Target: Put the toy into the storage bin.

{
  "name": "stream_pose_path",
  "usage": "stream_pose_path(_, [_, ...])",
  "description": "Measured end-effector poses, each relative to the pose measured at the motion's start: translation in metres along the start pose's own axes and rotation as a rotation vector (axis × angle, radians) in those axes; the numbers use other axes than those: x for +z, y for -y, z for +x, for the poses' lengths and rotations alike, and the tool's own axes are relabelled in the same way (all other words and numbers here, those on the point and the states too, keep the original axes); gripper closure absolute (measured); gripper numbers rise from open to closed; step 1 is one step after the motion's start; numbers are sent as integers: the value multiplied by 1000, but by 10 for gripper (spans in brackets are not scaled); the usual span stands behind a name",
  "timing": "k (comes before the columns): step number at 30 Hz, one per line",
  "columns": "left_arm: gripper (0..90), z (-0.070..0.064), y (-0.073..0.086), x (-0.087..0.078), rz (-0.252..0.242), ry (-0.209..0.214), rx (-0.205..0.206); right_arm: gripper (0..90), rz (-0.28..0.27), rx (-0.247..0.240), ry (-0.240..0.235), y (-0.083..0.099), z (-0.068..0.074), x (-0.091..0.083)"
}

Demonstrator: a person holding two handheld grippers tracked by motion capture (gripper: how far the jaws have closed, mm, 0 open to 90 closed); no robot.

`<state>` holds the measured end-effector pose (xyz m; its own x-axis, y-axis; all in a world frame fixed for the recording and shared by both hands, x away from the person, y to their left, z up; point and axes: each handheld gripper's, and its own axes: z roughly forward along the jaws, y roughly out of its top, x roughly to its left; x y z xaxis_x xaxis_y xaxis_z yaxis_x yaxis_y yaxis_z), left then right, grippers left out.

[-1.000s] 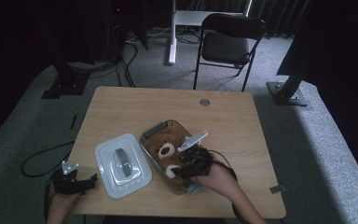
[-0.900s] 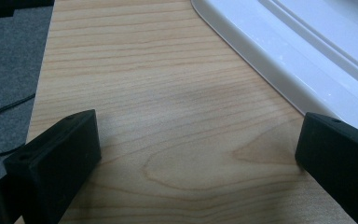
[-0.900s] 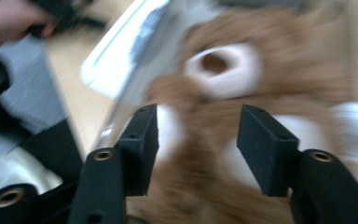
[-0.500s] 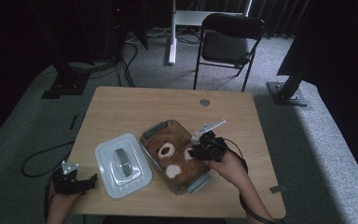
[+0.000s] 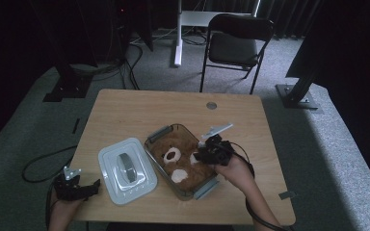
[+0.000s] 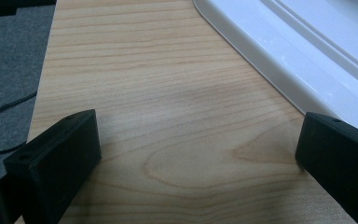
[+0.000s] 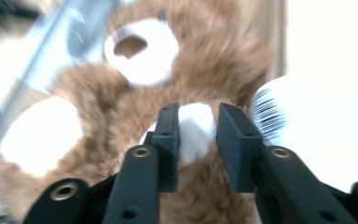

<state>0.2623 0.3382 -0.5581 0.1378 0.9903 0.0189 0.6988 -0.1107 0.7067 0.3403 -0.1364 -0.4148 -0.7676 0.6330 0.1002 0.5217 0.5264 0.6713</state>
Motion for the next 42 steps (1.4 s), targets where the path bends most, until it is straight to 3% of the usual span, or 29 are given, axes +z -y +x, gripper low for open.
stream_pose_path(2, [6,0,0,0,1,-1,-1,600,-54,15,16,1,-6,-12])
stream_pose_path(5, [6,0,0,0,1,-2,-2,569,-86,55,27,2,-16,-21])
stream_pose_path(6, [6,0,0,0,0,-3,-4,505,-98,76,29,3,-20,-24])
stream_pose_path(8, [6,1,1,-1,-4,4,-15,369,-114,117,105,8,-32,-28])
stream_pose_path(12, [6,-1,2,-2,3,-6,-6,233,-121,169,180,17,-48,-25])
stream_pose_path(16, [6,-2,2,-2,4,-12,-10,135,-131,229,201,29,-65,-17])
stream_pose_path(19, [6,-2,2,-2,3,-13,-12,124,-135,219,264,38,-74,-8])
stream_pose_path(25, [6,-2,2,-3,10,-15,-14,124,-181,225,314,55,-85,3])
stream_pose_path(29, [6,-1,2,-3,4,-16,-41,124,-173,268,317,65,-91,10])
stream_pose_path(35, [6,-1,1,-3,18,-25,-30,124,-150,297,320,77,-97,21])
stream_pose_path(41, [6,-2,-4,-9,44,7,-94,124,-130,305,306,88,-97,37])
stream_pose_path(42, [6,-3,-5,-12,45,11,-89,124,-125,303,300,88,-97,39])
